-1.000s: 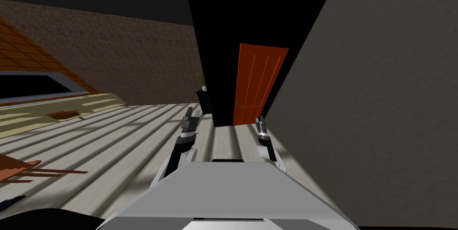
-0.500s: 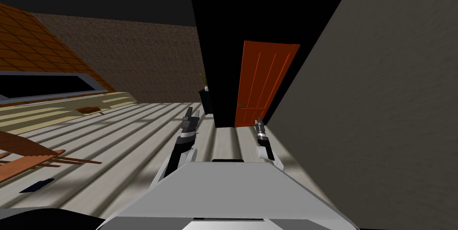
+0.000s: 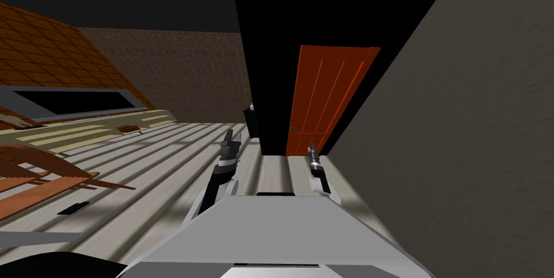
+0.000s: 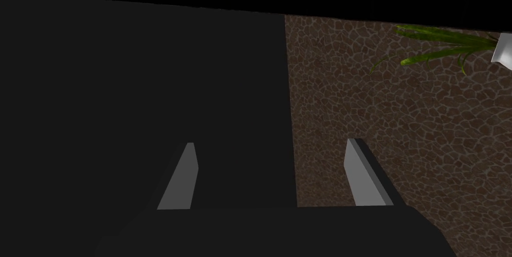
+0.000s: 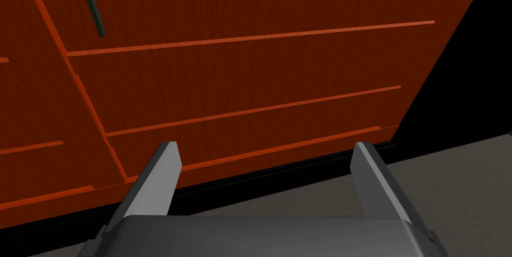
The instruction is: Pull the door open
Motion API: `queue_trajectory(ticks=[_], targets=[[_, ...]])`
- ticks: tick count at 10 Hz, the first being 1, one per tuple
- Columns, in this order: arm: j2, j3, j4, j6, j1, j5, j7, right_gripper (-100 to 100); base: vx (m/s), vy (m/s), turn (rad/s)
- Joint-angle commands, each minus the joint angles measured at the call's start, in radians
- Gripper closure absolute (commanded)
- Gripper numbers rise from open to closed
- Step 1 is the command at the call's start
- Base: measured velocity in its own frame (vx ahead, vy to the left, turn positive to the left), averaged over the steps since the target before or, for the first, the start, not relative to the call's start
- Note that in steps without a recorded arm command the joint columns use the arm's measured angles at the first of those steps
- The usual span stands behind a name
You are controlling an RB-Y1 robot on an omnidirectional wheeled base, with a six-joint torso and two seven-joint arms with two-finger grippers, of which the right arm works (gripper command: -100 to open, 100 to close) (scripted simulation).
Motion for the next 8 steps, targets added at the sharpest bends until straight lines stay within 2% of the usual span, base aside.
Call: queue_trajectory(ticks=[1,8], targets=[[0.0,-0.001,0.031,-0.008,-0.012,-0.002,0.002,-100,0.063,-0.026,0.028],[-0.01,-0.007,0.22,-0.034,-0.076,-0.024,0.0,-100,0.08,-0.037,0.101]])
